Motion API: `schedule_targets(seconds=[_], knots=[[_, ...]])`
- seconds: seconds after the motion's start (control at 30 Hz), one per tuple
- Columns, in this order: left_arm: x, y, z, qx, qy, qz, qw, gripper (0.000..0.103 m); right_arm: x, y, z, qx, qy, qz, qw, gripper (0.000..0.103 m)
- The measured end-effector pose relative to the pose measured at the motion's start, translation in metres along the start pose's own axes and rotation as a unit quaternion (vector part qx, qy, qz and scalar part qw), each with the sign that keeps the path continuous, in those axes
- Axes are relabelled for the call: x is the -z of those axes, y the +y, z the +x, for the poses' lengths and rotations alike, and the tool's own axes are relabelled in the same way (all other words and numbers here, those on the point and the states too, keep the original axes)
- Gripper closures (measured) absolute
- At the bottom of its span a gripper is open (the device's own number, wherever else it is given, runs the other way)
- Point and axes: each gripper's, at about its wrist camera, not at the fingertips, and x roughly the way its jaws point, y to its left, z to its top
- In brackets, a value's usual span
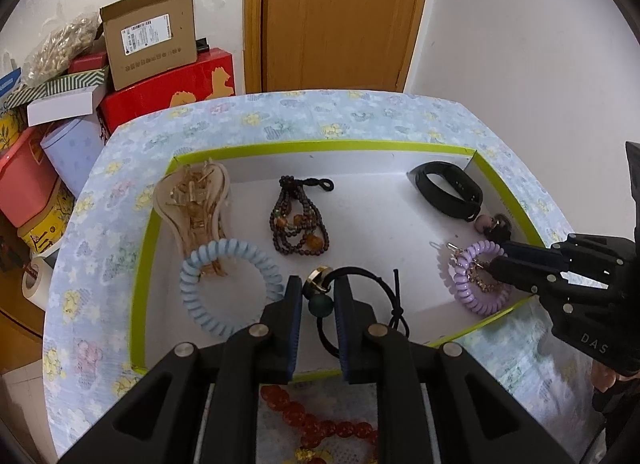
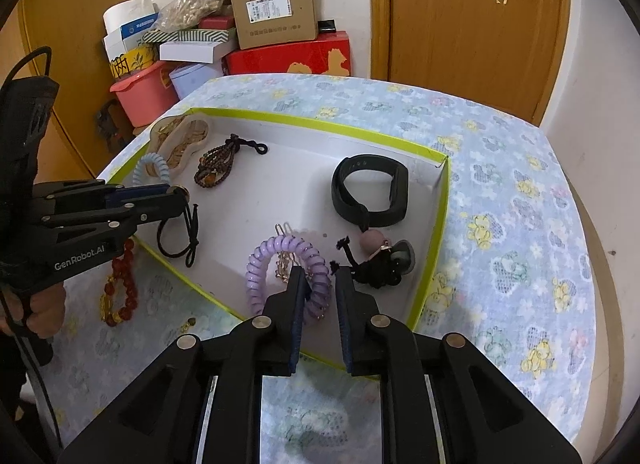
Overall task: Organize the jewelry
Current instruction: 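Carry the lilac coil into the box with the right tool while the left tool drops the black cord there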
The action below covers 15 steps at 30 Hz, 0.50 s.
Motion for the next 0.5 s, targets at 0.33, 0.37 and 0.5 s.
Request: schedule_targets(seconds=[0.33, 0.37, 0.5], knots=[[0.002, 0.002, -0.019, 0.001, -0.017, -0.006, 0.9998, 0.073, 0.003, 0.004, -0.026, -0.01, -0.028, 0.008, 1.0, 0.073], [0.003, 0.002, -0.023, 0.0, -0.021, -0.006, 0.9998, 0.073, 0.004, 0.004, -0.03, -0.011, -0.032, 0.01, 0.999, 0.073], [0.012, 0.006, -0.046, -0.001, -0.04, -0.015, 0.9991, 0.073, 0.013, 0.005, -0.048, -0.017, -0.047, 0.021, 0.999, 0.073]])
